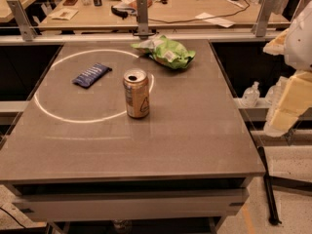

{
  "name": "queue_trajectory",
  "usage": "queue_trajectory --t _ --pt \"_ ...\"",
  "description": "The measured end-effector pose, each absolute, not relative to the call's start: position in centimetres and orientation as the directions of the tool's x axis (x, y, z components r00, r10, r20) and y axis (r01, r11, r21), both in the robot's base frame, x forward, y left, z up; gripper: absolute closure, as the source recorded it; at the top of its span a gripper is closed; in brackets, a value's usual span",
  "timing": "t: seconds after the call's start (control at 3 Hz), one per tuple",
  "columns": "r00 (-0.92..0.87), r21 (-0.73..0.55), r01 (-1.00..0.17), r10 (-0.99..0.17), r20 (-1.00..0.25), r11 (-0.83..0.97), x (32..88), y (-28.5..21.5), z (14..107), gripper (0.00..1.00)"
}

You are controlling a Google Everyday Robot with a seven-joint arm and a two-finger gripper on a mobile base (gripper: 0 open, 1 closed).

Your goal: Move rxbar blueberry near green rice chip bag

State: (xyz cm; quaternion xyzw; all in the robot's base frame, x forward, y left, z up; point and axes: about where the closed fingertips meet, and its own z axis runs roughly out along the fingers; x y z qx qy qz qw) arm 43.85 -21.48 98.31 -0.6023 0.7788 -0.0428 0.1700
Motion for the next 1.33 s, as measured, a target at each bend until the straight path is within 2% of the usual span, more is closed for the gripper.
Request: queue_trajectory --t 0.67,1.0,1.33 --pt "-0.183 -0.273 -0.93 -0.955 -0.233 0.245 43.9 -20.9 98.6 0.0" --pt "-0.091 -0.294 -0.942 -0.964 -0.251 0.165 43.7 -19.1 99.6 0.0" --pt "0.014 -0.349 -0.935 -0.981 -0.196 0.056 43.6 -16.3 101.4 0.0"
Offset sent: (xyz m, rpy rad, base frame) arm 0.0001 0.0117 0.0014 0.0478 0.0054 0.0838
